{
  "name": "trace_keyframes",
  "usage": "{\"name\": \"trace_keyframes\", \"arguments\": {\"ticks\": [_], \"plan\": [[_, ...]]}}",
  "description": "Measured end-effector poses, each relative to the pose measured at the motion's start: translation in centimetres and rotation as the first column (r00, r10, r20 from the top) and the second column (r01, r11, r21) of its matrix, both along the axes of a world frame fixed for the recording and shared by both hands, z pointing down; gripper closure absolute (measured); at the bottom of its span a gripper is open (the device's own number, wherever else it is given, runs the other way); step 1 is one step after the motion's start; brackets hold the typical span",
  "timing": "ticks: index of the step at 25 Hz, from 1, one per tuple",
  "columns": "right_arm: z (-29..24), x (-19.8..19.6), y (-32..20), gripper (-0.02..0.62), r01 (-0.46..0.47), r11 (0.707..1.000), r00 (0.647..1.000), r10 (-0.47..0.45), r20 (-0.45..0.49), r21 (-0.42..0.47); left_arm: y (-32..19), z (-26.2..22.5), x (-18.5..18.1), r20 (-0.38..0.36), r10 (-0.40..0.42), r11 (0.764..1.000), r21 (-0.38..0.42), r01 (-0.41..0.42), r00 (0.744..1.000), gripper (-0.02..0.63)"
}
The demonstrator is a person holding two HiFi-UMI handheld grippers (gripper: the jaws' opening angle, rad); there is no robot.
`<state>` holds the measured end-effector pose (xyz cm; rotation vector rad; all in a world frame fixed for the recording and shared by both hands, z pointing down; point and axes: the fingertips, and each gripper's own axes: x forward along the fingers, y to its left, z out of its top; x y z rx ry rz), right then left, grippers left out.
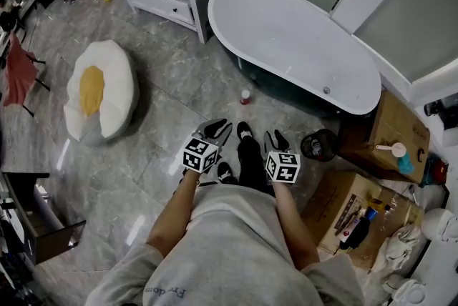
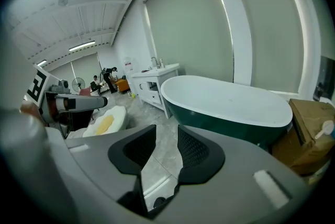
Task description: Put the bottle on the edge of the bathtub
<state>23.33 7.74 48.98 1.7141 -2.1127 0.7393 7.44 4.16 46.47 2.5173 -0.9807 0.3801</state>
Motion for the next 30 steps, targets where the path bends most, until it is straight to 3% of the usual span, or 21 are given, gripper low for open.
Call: {"name": "trace_keyframes", "arguments": {"ticks": [6,10,30], "plan": [[0.24,0.18,-0.13,0.522,-0.004,1.0,1.0,0.004,0.0,-0.011,-0.2,0.25,0.07,-0.009,0.002,1.0,-0.015,-0.002,1.0,0.513],[0.37,0.7,-0.17,0.592,-0.017,1.0,1.0,0.017,0.017,-0.01,-0.32,0.28,0.34,-0.019,-0.002,1.0,-0.02,0.001,1.0,0.548],[1.0,0.48,0.15,0.592,-0.013,0.999,0.999,0.015,0.036,-0.046,-0.11,0.86,0.31,0.015,0.01,1.0,-0.03,-0.01,1.0,0.548]]}}
